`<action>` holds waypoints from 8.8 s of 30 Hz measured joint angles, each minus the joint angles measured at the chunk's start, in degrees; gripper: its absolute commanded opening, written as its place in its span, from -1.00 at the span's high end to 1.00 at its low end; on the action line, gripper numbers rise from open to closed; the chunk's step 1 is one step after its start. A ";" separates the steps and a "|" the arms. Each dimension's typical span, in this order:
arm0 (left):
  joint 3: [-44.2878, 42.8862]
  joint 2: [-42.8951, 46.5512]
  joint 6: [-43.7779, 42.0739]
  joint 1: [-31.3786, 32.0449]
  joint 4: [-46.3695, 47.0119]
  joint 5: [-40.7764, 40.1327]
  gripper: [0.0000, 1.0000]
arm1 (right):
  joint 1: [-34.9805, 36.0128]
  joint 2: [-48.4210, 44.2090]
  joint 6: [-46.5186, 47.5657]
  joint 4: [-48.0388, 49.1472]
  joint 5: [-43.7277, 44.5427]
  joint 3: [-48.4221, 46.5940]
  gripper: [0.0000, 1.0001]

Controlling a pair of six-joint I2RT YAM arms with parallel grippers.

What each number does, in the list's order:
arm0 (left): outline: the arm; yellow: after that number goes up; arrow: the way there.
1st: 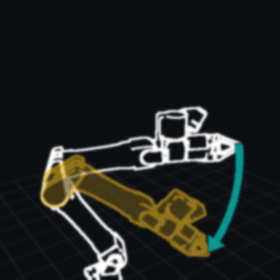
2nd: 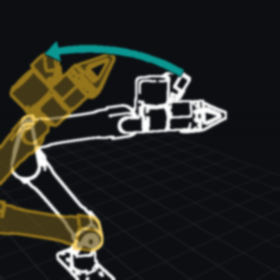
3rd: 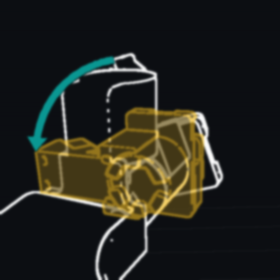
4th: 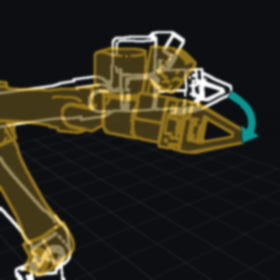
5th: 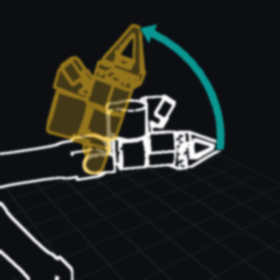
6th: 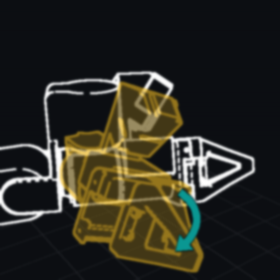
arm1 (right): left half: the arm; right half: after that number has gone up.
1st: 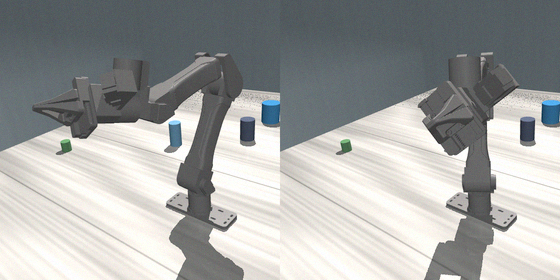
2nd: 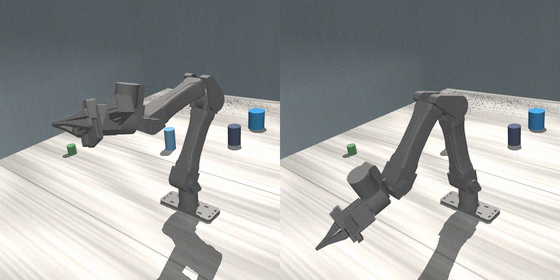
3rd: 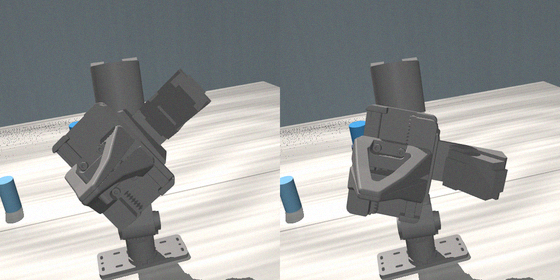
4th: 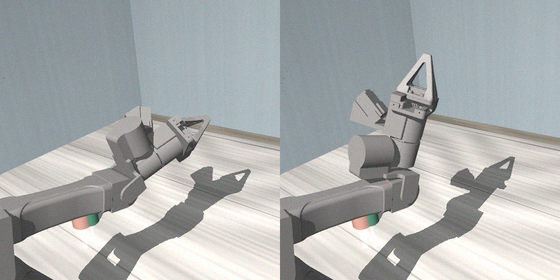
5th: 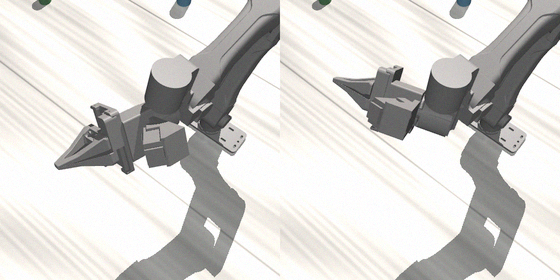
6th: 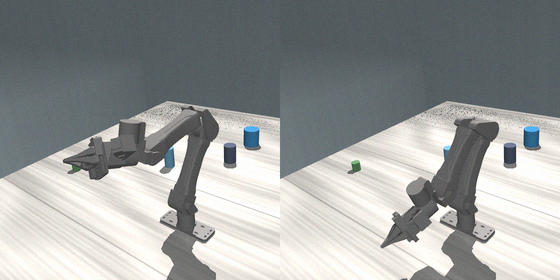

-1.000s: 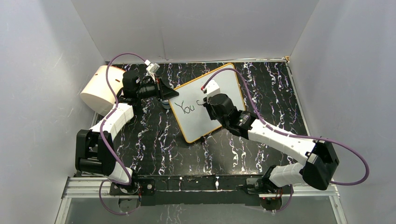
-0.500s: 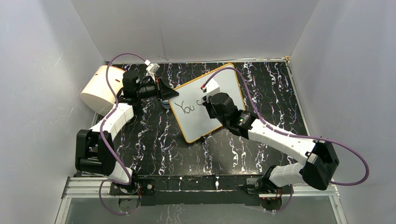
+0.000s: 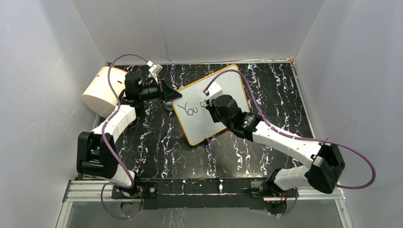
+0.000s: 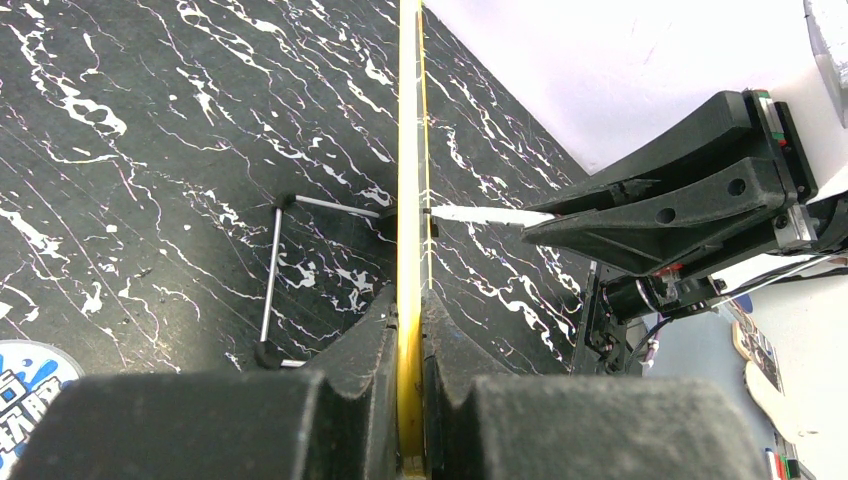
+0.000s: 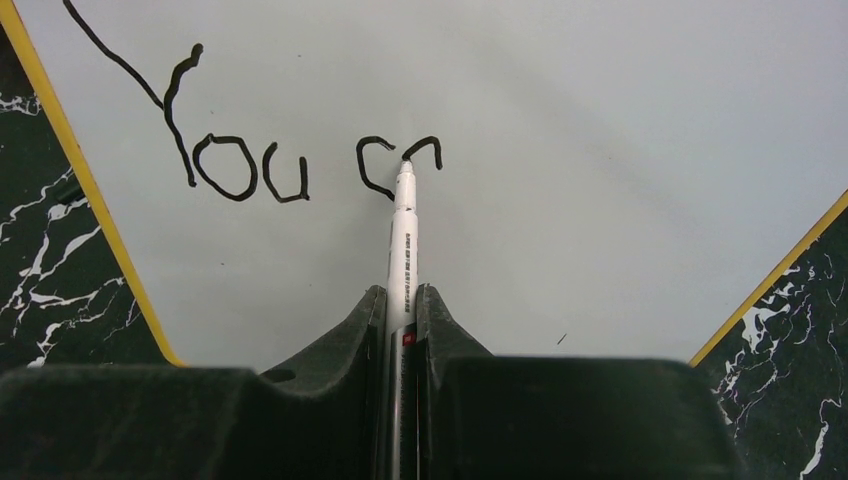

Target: Write a sentence on the whiteboard

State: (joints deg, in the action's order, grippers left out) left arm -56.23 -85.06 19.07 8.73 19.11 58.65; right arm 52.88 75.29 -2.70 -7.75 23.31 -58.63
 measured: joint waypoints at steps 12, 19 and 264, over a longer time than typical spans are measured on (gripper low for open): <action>0.00 0.00 0.00 0.00 0.00 0.02 1.00 | 0.00 -0.07 -0.07 -2.89 -0.59 0.02 1.00; -0.02 0.00 0.00 0.00 0.00 0.04 1.00 | 0.00 -0.11 -0.04 -3.39 -0.31 0.02 1.00; -0.20 -0.04 -0.02 0.02 -0.28 0.26 1.00 | -4.07 -1.05 1.68 -2.47 -2.67 -0.20 1.00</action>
State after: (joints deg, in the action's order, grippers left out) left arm -56.42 -85.10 19.05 8.75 18.83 58.92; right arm 48.82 74.24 -1.02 -10.22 20.64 -58.83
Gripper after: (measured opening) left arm 0.052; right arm 0.208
